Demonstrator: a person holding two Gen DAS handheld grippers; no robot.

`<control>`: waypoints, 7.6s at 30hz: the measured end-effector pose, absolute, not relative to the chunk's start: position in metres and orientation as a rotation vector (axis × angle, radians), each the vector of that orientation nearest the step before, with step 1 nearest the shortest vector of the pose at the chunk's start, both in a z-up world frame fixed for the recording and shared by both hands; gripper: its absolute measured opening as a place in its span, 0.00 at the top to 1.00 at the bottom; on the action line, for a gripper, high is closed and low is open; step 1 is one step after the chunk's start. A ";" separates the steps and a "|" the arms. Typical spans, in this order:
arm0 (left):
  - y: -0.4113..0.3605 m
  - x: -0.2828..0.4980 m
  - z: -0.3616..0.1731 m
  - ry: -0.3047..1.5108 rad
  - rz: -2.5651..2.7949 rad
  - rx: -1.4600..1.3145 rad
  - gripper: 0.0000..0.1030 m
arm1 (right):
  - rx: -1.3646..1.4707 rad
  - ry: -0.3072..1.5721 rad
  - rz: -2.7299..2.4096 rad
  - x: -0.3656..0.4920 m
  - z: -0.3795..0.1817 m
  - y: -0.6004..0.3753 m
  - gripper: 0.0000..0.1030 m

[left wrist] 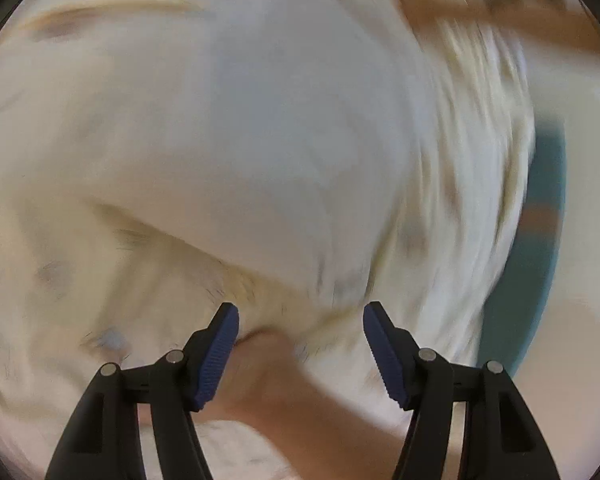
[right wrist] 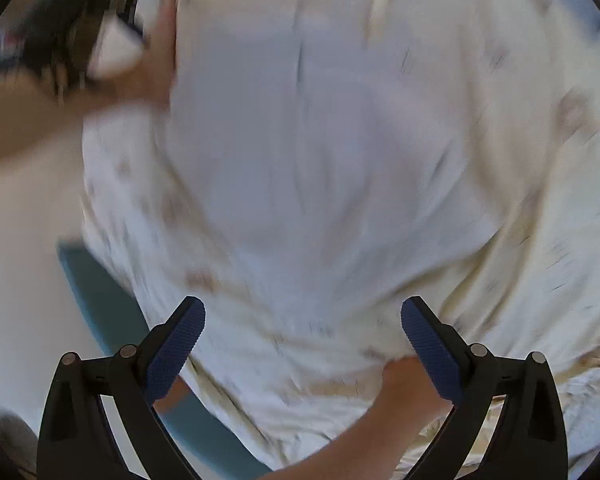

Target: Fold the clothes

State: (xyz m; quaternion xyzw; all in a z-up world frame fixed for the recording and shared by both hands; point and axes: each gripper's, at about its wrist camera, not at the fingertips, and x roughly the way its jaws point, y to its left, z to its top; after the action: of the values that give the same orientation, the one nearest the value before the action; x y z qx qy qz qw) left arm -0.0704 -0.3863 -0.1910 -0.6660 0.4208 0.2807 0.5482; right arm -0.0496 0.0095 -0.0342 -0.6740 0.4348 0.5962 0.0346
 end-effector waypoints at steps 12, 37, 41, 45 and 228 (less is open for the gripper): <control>-0.361 -0.125 -0.139 0.686 0.987 -1.775 0.36 | -2.183 0.990 1.823 -0.175 0.038 0.110 0.08; -0.367 0.008 -0.082 0.270 1.754 -2.297 0.36 | -2.259 0.602 2.304 -0.154 0.078 0.111 0.08; -0.395 0.076 -0.097 -0.064 1.861 -2.335 0.36 | -2.259 0.561 2.353 -0.128 0.080 0.103 0.08; -0.422 0.154 -0.113 -0.442 2.007 -2.243 0.36 | -2.285 0.479 2.338 -0.101 0.075 0.102 0.08; -0.465 0.278 -0.301 -1.154 2.857 -1.255 0.51 | -2.270 -0.052 3.032 -0.023 -0.118 0.086 0.82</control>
State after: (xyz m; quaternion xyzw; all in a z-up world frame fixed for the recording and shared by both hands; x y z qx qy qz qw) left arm 0.2778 -0.4647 -0.3008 -0.3756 -0.3454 0.8550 -0.0929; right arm -0.0231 0.0856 -0.1182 -0.5682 -0.0129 0.7589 -0.3177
